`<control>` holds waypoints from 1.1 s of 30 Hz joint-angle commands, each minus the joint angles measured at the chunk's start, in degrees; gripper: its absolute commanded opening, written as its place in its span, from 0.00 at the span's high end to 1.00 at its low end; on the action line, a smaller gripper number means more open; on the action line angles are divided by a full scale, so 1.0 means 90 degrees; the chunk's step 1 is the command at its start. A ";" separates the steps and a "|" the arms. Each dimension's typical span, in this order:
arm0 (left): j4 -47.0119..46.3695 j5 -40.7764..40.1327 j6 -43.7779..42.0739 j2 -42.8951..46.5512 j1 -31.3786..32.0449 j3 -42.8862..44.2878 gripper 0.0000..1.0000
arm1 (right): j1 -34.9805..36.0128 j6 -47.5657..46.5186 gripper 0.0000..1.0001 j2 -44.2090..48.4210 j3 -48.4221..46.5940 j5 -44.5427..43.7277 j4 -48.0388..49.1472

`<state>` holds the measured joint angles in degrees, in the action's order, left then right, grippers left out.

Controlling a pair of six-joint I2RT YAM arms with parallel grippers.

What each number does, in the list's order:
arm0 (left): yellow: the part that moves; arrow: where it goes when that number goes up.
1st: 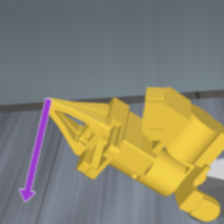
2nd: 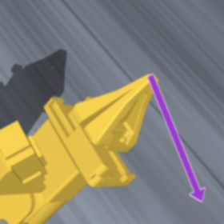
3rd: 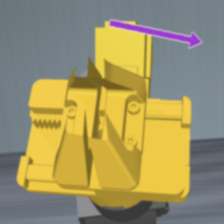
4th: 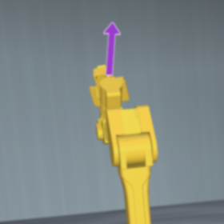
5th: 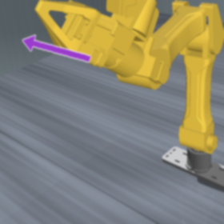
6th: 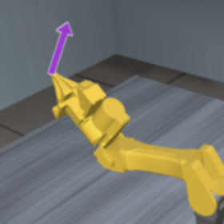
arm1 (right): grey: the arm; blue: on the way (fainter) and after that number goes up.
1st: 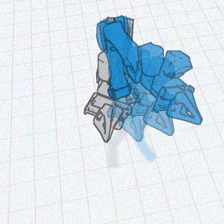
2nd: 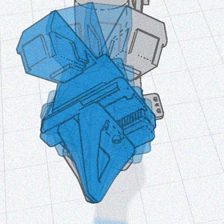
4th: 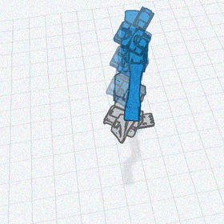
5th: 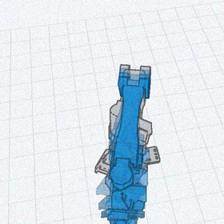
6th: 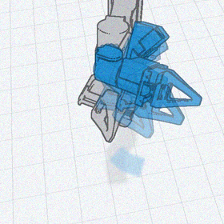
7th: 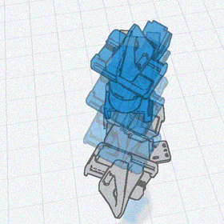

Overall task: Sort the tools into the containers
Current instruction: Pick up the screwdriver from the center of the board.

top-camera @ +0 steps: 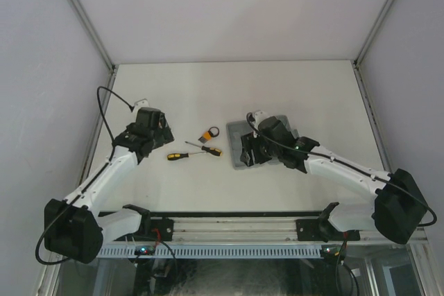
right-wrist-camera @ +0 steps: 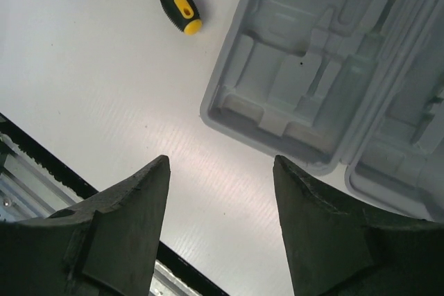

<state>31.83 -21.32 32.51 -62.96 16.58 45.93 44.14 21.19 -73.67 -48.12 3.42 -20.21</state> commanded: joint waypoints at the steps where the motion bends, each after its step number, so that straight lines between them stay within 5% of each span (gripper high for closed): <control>1: -0.0581 0.0082 0.0119 -0.0362 -0.0037 0.0262 0.20 | 0.0124 0.0254 0.39 0.0458 0.0218 -0.0300 0.0100; 26: -0.1174 0.0422 0.0159 -0.1506 0.0249 -0.0469 0.19 | 0.0174 0.0586 0.39 0.0728 0.0503 -0.0518 0.0418; 33: -0.1425 0.0674 0.0090 -0.1649 0.0396 -0.0592 0.29 | 0.0081 0.0503 0.40 0.0853 0.0500 -0.0326 0.0848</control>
<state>22.57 -16.86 33.80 -77.43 19.38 41.93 45.08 25.10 -67.00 -43.13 -0.03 -17.63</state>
